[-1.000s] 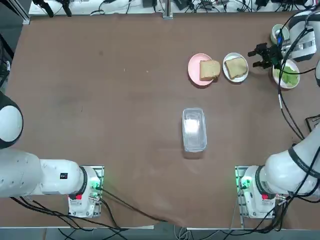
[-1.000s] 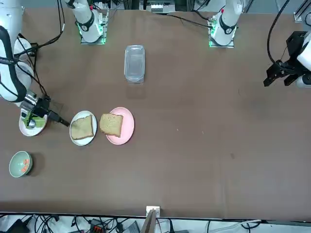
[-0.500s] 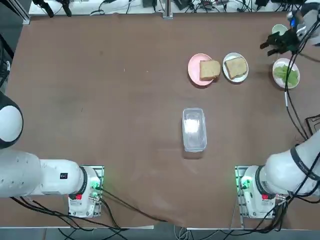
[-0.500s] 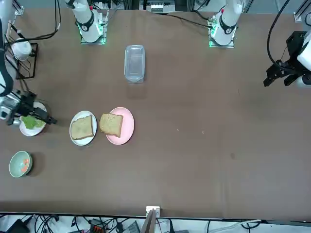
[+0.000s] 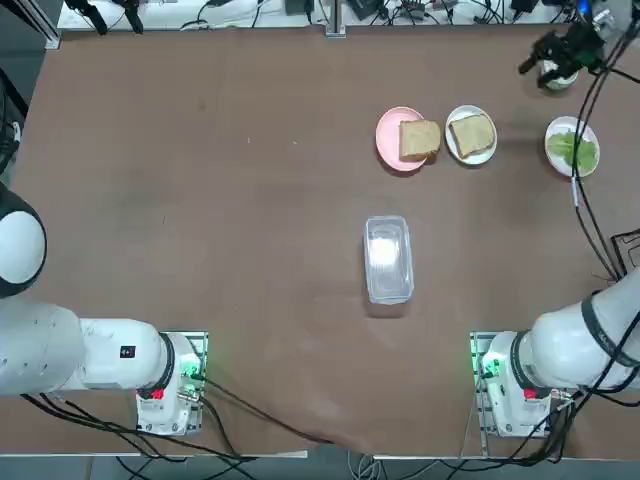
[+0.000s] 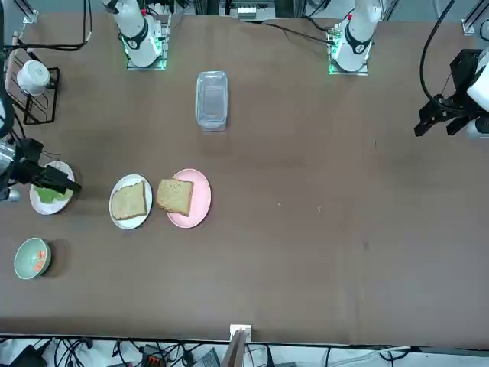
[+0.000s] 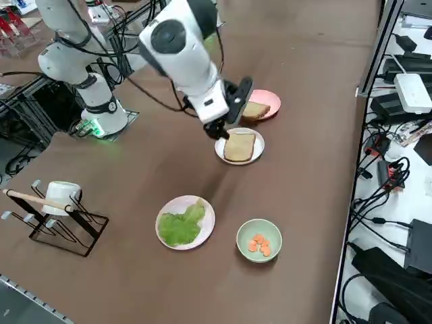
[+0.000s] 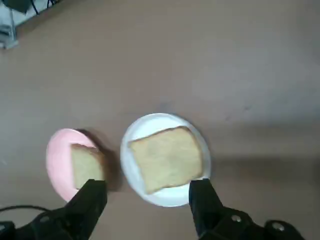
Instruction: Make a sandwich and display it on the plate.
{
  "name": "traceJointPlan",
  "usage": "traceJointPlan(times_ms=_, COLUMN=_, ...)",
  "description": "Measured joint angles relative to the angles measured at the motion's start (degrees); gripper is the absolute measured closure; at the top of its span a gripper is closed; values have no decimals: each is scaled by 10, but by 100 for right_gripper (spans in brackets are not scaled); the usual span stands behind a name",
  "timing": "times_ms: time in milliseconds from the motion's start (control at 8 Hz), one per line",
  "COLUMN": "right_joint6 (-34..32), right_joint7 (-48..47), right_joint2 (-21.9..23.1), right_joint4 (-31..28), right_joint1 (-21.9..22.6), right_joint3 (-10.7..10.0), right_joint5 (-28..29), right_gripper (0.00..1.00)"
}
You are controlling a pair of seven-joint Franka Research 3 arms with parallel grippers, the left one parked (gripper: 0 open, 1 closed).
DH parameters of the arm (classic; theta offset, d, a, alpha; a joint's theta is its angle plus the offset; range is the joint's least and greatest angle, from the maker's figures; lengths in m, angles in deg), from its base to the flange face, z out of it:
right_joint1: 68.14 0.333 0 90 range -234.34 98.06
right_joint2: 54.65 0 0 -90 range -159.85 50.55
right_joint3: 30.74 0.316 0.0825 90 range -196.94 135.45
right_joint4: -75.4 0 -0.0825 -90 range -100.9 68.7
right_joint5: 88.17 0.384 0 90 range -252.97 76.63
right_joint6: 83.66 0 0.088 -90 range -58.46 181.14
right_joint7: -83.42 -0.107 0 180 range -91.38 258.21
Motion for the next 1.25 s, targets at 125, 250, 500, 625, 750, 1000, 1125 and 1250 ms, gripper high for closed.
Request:
traceJointPlan(times_ms=125, right_joint6=0, right_joint7=-66, right_joint2=5, right_joint4=1, right_joint1=26, right_joint3=0, right_joint5=-29, right_gripper=0)
traceJointPlan(times_ms=250, right_joint6=3, right_joint7=-105, right_joint2=6, right_joint4=1, right_joint1=40, right_joint3=1, right_joint5=-88, right_gripper=0)
traceJointPlan(times_ms=500, right_joint6=36, right_joint7=-121, right_joint2=-1, right_joint4=1, right_joint1=37, right_joint3=-3, right_joint5=-201, right_gripper=0)
traceJointPlan(times_ms=625, right_joint6=59, right_joint7=-104, right_joint2=-9, right_joint4=4, right_joint1=30, right_joint3=-5, right_joint5=-234, right_gripper=0)
traceJointPlan(times_ms=750, right_joint6=73, right_joint7=-68, right_joint2=-23, right_joint4=21, right_joint1=22, right_joint3=-6, right_joint5=-251, right_gripper=0)
traceJointPlan(times_ms=1000, right_joint6=77, right_joint7=51, right_joint2=-85, right_joint4=106, right_joint1=-4, right_joint3=-7, right_joint5=-258, right_gripper=0)
traceJointPlan(times_ms=1125, right_joint6=79, right_joint7=124, right_joint2=-130, right_joint4=159, right_joint1=-20, right_joint3=-7, right_joint5=-258, right_gripper=0)
traceJointPlan(times_ms=1250, right_joint6=81, right_joint7=182, right_joint2=-175, right_joint4=210, right_joint1=-36, right_joint3=-7, right_joint5=-258, right_gripper=0)
